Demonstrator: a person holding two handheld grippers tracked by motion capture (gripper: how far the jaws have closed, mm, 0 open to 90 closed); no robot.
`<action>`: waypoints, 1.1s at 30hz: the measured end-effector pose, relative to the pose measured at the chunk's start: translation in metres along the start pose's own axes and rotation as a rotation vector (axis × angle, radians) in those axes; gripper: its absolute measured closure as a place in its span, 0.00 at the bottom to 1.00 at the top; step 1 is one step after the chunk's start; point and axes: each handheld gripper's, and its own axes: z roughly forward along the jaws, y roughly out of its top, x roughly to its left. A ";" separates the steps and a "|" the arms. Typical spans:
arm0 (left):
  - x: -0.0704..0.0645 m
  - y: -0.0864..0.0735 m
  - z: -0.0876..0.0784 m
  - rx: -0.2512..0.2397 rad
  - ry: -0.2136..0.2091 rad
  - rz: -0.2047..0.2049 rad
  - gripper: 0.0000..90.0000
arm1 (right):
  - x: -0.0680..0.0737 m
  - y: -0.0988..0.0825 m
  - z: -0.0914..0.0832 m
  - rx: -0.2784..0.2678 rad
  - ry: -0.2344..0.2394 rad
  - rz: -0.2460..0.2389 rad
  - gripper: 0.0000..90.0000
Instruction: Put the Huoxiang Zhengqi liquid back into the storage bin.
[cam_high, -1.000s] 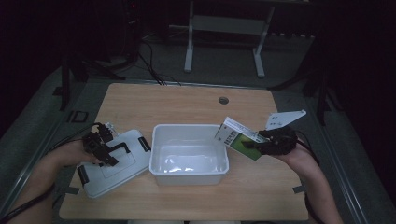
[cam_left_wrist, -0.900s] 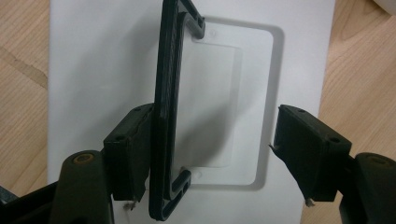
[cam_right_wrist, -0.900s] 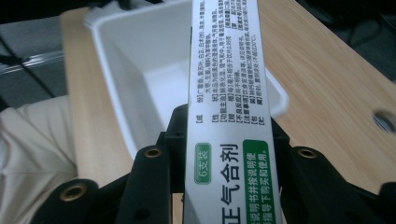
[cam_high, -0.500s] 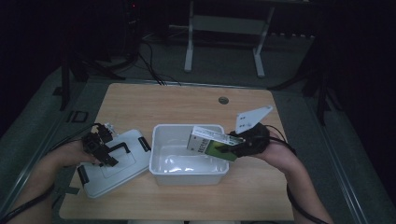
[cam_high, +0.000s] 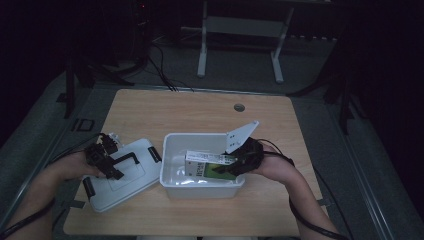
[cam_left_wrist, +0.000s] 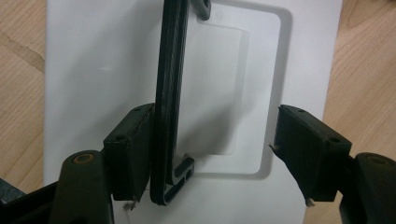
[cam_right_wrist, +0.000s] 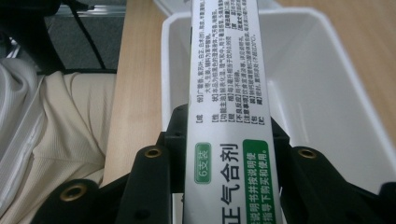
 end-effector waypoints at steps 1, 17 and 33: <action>0.000 0.000 0.000 0.001 0.000 0.000 0.34 | -0.001 -0.001 0.003 0.006 0.007 0.001 0.72; 0.001 0.002 0.004 0.003 -0.009 0.005 0.34 | -0.018 -0.027 0.049 0.085 0.080 0.053 0.72; 0.001 0.001 0.007 0.004 -0.015 0.007 0.34 | -0.022 -0.035 0.078 0.228 0.083 0.063 0.71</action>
